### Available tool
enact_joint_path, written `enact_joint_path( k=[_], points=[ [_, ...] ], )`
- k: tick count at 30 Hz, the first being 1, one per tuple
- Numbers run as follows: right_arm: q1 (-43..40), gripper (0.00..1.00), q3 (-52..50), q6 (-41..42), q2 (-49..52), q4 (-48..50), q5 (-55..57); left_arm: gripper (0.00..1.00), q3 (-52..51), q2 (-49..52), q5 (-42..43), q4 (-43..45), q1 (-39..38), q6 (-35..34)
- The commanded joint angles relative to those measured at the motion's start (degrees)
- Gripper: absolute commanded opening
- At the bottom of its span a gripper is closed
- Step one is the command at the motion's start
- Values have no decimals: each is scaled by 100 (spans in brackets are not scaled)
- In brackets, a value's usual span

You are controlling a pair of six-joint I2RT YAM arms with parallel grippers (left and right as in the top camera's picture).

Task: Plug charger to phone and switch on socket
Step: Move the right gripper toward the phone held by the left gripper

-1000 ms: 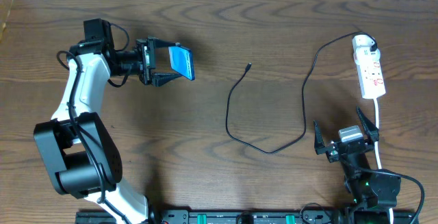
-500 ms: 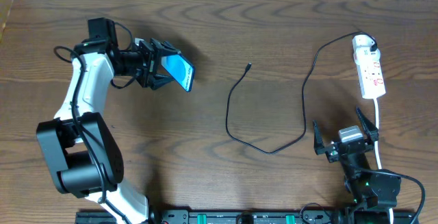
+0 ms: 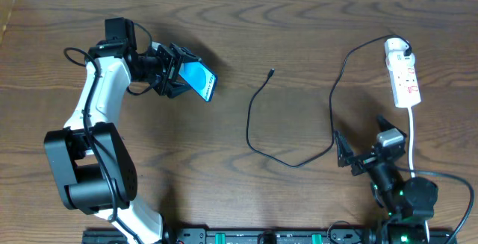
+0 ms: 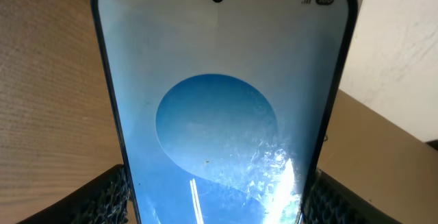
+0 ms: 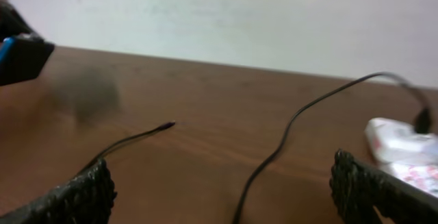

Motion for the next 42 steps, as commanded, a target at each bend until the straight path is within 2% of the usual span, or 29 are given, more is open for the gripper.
enact_joint_path(
  k=[1,5,15,18,22,27,32,33,42],
  points=[
    [28,99,835,282,1025,76,-579,54,133,-90,81,-4,-17,-315],
    [26,99,1862,282,2218,-83,-981,54,133,-90,79,-4,-39,-363],
    [28,99,4478,280,4983,-1322,-2671,54,133,-90,79,0,-105,-796],
    [28,99,4994,280,5613,-1582,-3132,54,133,-90,76,0,-120,-903],
    [28,99,5202,284,6129,-1335,-3639,54,133,-90,76,0,-138,-1034],
    [17,99,5202,361,6402,-1237,-2968,54,133,-90,17,22,-179,-1126],
    [229,99,5202,2024,6669,-254,-2940,54,133,-87,-52,26,-332,-1209],
    [393,92,5202,2341,6754,-164,-2616,54,133,-87,-105,44,-400,-1342],
    [1797,86,5202,2920,6843,-131,-710,54,133,-90,-116,260,-669,-1650]
  ],
)
